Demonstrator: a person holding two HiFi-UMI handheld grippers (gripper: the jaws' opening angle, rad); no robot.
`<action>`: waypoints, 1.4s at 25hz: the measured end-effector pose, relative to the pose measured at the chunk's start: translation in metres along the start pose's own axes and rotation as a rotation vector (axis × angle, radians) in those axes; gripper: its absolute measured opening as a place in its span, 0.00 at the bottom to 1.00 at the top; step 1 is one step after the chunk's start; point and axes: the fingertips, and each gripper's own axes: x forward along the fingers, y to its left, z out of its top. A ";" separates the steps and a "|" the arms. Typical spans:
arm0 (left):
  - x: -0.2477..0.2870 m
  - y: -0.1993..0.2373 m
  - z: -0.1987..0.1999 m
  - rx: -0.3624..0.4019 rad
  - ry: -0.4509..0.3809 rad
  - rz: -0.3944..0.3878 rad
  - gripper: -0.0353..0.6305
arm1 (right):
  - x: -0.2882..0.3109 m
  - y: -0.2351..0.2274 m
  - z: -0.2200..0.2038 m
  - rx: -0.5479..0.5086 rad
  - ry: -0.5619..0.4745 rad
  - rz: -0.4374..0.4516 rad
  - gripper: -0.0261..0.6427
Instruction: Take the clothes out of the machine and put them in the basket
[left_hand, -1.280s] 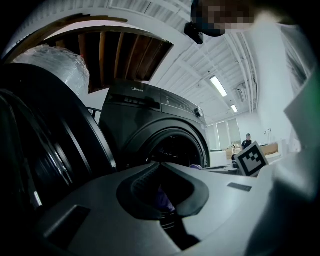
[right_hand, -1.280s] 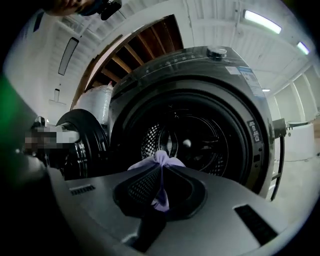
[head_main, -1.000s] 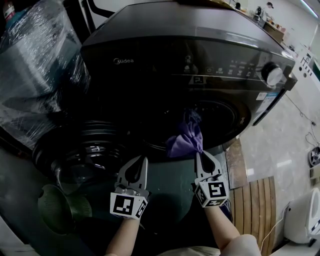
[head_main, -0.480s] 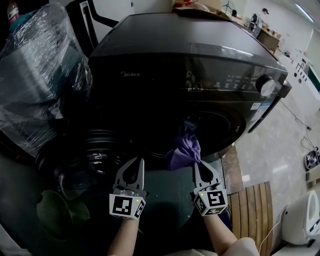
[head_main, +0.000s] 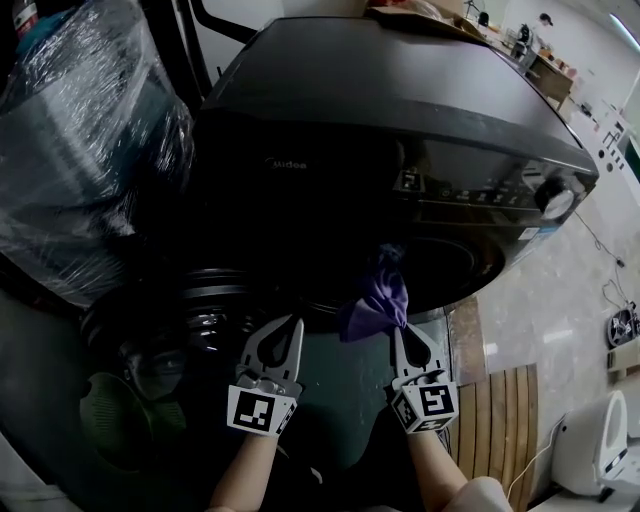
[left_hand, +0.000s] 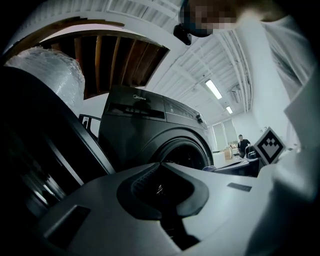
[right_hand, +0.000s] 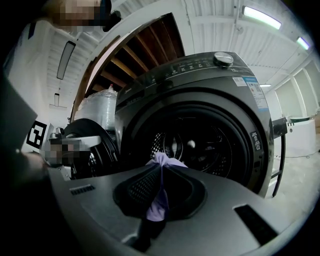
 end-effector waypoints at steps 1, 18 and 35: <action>0.000 -0.002 0.004 -0.006 -0.005 -0.009 0.08 | -0.002 0.001 0.005 0.000 0.013 0.002 0.07; -0.005 0.001 0.061 -0.025 0.022 -0.072 0.08 | -0.005 0.017 0.079 0.073 0.210 0.014 0.07; -0.030 0.042 0.260 -0.105 0.145 0.192 0.08 | -0.063 0.075 0.269 0.158 0.233 0.049 0.07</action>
